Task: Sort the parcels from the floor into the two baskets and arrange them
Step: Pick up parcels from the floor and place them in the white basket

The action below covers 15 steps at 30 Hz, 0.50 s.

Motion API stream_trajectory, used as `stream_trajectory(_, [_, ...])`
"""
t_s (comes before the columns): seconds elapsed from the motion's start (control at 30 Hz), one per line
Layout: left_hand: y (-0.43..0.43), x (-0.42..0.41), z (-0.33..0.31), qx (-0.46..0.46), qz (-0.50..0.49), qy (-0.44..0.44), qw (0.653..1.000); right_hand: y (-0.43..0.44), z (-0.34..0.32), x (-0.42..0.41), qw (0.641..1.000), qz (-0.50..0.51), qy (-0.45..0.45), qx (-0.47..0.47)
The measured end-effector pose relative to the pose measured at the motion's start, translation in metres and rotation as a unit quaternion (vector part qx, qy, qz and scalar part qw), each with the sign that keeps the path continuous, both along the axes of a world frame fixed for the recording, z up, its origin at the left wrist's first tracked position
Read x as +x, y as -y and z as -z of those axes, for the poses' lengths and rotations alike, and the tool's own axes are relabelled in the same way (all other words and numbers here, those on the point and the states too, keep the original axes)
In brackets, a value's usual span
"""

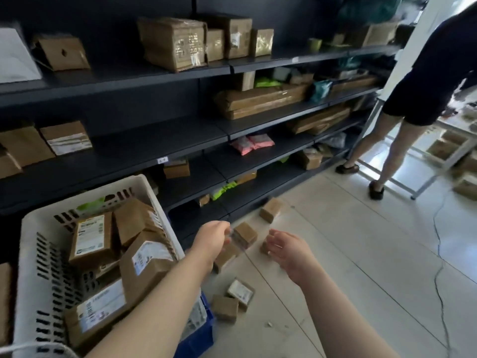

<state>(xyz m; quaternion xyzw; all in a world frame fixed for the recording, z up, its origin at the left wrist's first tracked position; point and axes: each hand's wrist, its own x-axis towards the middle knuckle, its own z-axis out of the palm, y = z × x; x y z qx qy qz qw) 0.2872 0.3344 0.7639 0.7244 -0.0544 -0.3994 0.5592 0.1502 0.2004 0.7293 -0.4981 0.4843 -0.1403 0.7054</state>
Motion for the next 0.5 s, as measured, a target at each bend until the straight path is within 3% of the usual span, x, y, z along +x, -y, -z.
stream_trajectory(0.2, [0.084,-0.030,0.017,0.015,0.001,-0.005,1.000,0.073,0.012,-0.037,1.000,0.003,-0.005,0.012])
stream_trajectory(0.5, [0.194,-0.051,0.091,0.078,-0.077,-0.028,0.994,0.196,0.069,-0.054,0.994,-0.070,-0.069,0.049])
